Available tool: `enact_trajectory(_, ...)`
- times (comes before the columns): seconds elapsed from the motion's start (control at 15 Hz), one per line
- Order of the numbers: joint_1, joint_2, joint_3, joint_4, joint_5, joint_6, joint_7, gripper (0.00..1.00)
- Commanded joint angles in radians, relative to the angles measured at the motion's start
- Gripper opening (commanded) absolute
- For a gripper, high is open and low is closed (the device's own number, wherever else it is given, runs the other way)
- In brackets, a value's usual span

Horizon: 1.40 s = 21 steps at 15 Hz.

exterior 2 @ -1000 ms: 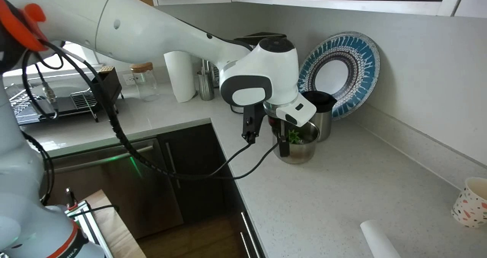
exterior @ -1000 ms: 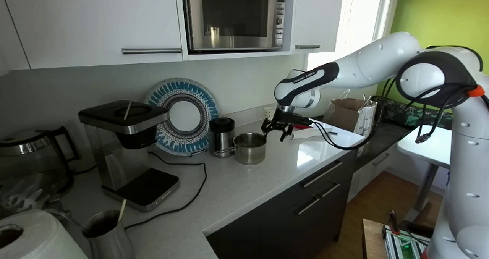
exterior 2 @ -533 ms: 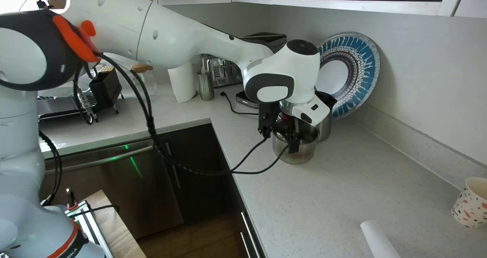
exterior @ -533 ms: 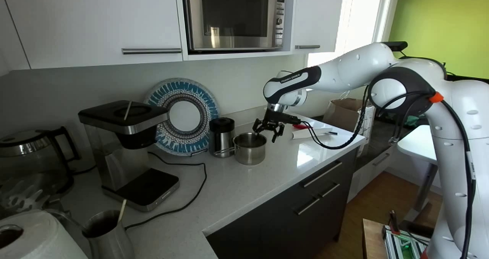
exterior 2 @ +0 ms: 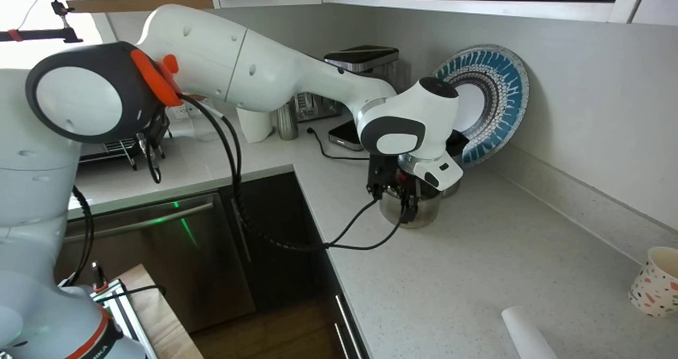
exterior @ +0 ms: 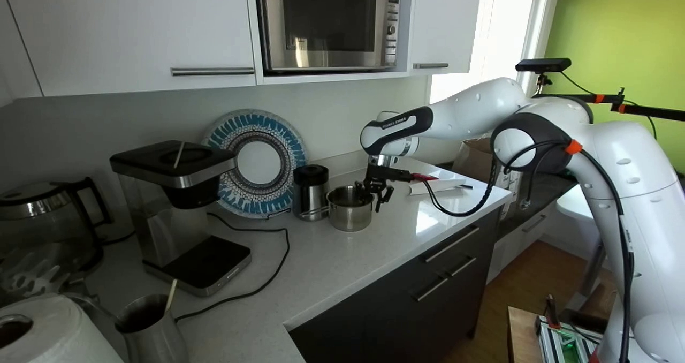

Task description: Move the utensils from the silver pot to the countertop

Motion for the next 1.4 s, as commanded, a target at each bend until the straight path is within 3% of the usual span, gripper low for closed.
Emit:
enact_trajectory(0.0,-0.014,0.023,-0.011,0.038,-0.066,-0.031,0.062,0.28)
enact_trajectory(0.2,-0.009,0.003,-0.027,0.028,-0.125,-0.025,0.088,0.04)
enact_trajectory(0.27,-0.007,-0.005,-0.030,0.020,-0.139,-0.023,0.090,0.01)
enact_trajectory(0.67,-0.006,-0.050,-0.038,-0.006,-0.230,0.019,0.030,0.01)
enact_trajectory(1.13,-0.023,-0.150,-0.045,-0.051,-0.376,0.011,-0.195,0.01)
enact_trajectory(1.33,-0.056,-0.173,-0.038,-0.046,-0.400,-0.037,-0.364,0.01)
